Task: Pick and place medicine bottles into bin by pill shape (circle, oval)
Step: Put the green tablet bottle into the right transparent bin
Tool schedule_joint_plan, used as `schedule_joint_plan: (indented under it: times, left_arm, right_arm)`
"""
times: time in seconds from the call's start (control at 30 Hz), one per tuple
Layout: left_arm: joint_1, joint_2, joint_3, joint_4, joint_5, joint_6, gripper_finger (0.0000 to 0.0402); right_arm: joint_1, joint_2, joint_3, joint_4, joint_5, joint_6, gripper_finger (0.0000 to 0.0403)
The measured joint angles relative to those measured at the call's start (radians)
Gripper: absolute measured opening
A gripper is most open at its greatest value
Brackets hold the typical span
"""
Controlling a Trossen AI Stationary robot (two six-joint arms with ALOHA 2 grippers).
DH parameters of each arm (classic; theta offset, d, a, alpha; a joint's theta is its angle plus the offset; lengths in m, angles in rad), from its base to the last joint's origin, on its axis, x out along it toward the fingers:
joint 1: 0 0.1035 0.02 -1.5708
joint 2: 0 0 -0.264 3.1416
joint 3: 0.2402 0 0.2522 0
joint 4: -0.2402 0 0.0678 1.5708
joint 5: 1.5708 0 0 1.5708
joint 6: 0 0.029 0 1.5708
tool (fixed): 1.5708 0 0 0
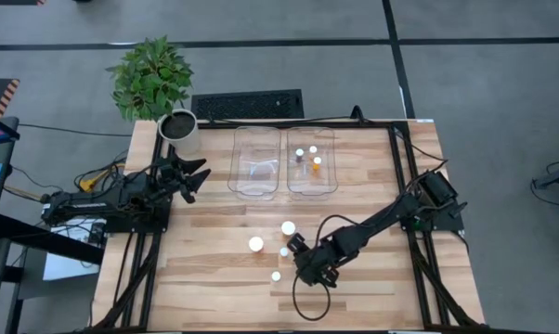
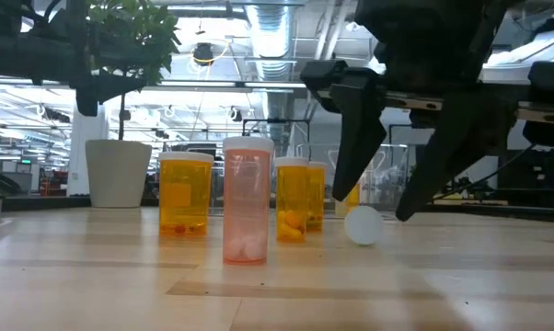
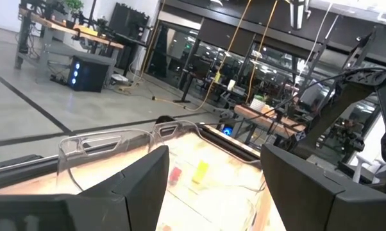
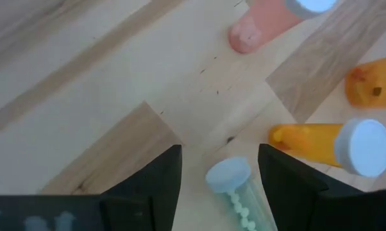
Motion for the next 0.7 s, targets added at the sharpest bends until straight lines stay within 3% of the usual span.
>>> schedule_joint_plan:
  times: [0.7]
  left_arm:
    - [0.000, 0.000, 0.000, -0.019, 0.000, 0.005, 0.0240]
  right_arm:
    - [-0.025, 0.035, 0.000, 0.005, -0.027, -0.065, 0.0212]
